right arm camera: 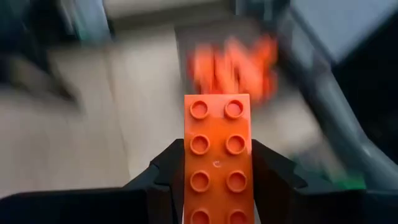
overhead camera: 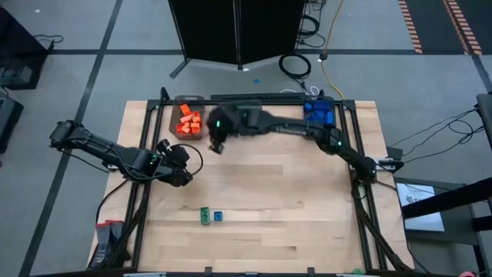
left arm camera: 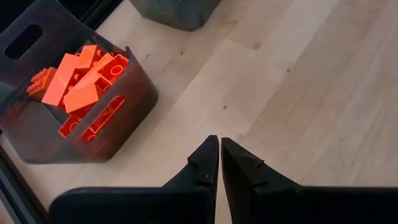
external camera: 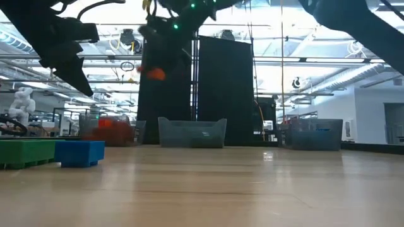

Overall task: Sort blocks
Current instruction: Put the orange game piece into the left black bin

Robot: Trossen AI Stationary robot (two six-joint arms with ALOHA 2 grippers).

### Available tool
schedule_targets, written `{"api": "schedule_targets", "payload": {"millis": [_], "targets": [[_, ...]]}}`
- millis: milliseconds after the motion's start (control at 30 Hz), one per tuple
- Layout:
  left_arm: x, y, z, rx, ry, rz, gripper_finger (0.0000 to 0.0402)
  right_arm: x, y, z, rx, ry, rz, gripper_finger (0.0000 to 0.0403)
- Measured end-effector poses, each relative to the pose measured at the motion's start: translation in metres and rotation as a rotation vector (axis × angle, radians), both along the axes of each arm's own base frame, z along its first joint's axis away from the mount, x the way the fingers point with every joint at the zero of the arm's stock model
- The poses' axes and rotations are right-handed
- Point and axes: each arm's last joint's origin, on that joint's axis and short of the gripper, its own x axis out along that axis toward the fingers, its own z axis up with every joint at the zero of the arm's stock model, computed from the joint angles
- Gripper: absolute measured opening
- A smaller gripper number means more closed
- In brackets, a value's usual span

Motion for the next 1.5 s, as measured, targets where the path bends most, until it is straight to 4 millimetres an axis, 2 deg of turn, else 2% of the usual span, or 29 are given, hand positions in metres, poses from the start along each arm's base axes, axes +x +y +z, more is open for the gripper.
{"api": "schedule_targets", "payload": {"millis": [100,200,300,467,633,800,1300,1433,1500], "targets": [[0.000,0.000,0.000,0.000,0.000,0.000,0.0023,0.007,-0.038,0.016,0.016,-0.227,0.005,0.0119],[0.000,0.000,0.000,0.001,0.000,0.000,0.0023,0.009,-0.075,0.022,-0.007,-0.388,-0.029,0.0119],[0.000,0.000,0.000,0.001,-0.004,0.001,0.0023,0.019,-0.100,0.010,0.033,-0.540,-0.010,0.0119],[0.000,0.001,0.000,0.020,-0.009,0.009,0.0023,0.040,-0.118,-0.035,0.118,-0.678,0.005,0.0119],[0.001,0.001,0.001,0.030,-0.016,0.014,0.0023,0.054,-0.124,-0.079,0.243,-0.740,0.007,0.0119],[0.001,0.001,0.001,0.034,-0.015,0.015,0.0023,0.061,-0.118,-0.107,0.298,-0.717,-0.003,0.0119],[0.001,0.001,0.001,0.034,-0.017,0.016,0.0023,0.064,-0.108,-0.110,0.262,-0.685,-0.013,0.0119],[0.001,0.001,0.001,0.034,-0.017,0.016,0.0023,0.065,-0.109,-0.109,0.225,-0.701,-0.076,0.0120],[0.001,0.001,0.001,0.031,-0.021,0.022,0.0023,0.065,-0.109,-0.108,0.235,-0.709,-0.097,0.0151]]}}
